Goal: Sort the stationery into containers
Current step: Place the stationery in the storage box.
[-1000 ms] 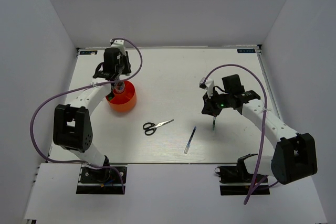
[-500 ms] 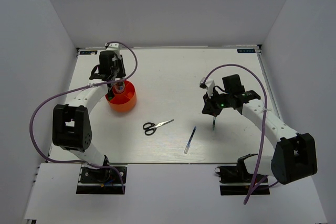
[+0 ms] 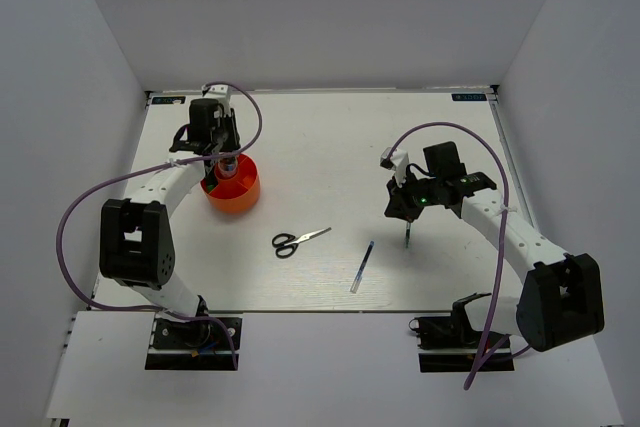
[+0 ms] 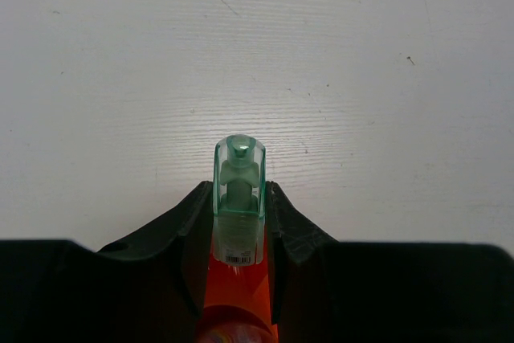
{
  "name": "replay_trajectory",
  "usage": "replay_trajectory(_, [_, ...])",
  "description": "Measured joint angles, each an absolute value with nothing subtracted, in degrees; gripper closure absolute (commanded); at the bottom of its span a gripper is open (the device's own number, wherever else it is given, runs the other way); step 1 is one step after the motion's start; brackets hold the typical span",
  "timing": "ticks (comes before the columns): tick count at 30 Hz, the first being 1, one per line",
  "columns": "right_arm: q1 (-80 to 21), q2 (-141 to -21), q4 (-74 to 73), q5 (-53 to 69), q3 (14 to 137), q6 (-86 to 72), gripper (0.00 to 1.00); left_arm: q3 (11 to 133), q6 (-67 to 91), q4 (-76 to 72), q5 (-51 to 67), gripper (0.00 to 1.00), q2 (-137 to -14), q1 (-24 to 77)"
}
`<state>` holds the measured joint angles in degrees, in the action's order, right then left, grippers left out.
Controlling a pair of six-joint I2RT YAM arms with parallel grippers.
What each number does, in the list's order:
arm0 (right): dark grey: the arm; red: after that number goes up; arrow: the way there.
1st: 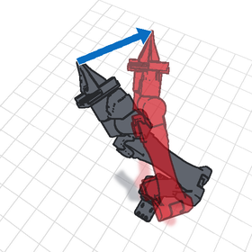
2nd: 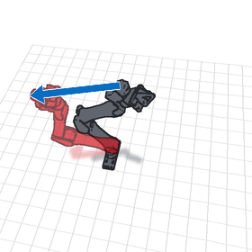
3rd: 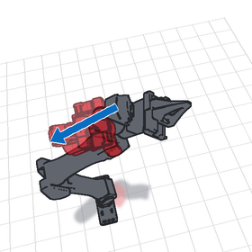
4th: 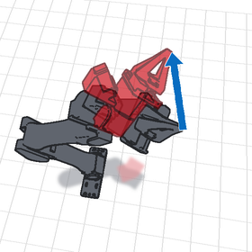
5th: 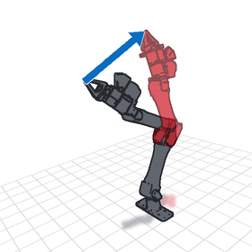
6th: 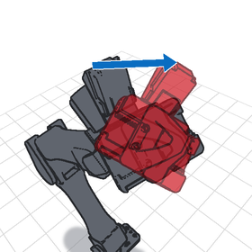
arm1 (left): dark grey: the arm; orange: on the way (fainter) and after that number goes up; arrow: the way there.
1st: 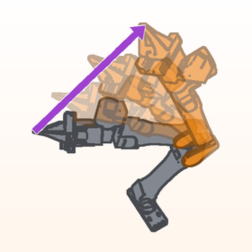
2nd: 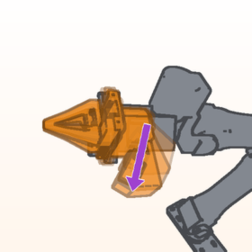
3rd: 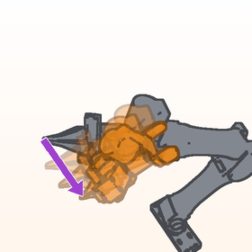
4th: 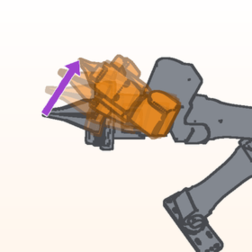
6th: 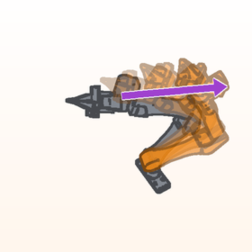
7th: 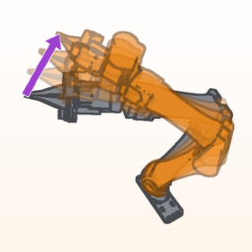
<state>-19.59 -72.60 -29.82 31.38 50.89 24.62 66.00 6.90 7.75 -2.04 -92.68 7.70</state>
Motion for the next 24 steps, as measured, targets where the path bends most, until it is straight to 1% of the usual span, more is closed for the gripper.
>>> replay_trajectory(5, [-19.6, -72.6, -29.8, 31.2, 50.9, 24.6, 0.96, 65.2, 6.8, 7.9, -2.0, 1.0, -92.7, 7.7])
replay_trajectory(7, [-19.6, -72.6, -29.8, 31.2, 50.9, 24.6, 0.96, 64.9, 6.8, 8.3, -2.0, 0.97, -92.7, 7.7])
replay_trajectory(11, [-19.6, -72.6, -29.8, 31.2, 50.9, 24.6, 0.96, 64.5, 6.5, 8.6, -2.0, 0.95, -92.7, 7.7])
replay_trajectory(13, [-19.6, -72.6, -29.8, 31.2, 50.9, 24.6, 0.96, 64.5, 6.4, 8.6, -2.0, 0.93, -92.7, 7.7])
replay_trajectory(16, [-19.6, -72.6, -29.8, 31.2, 50.9, 24.6, 0.96, 64.5, 6.4, 8.6, -2.0, 0.84, -92.7, 7.7])
replay_trajectory(17, [-19.6, -72.6, -29.8, 31.2, 50.9, 24.6, 0.96, 64.5, 6.4, 8.6, -2.0, 0.75, -92.7, 7.7])
replay_trajectory(19, [-19.6, -72.6, -29.8, 31.2, 50.9, 24.6, 0.96, 64.5, 6.4, 8.6, -2.0, 0.75, -92.7, 7.7])
replay_trajectory(24, [-19.6, -72.6, -29.8, 31.1, 50.9, 24.6, 0.96, 64.5, 6.4, 8.6, -2.1, 0.69, -92.7, 7.7])
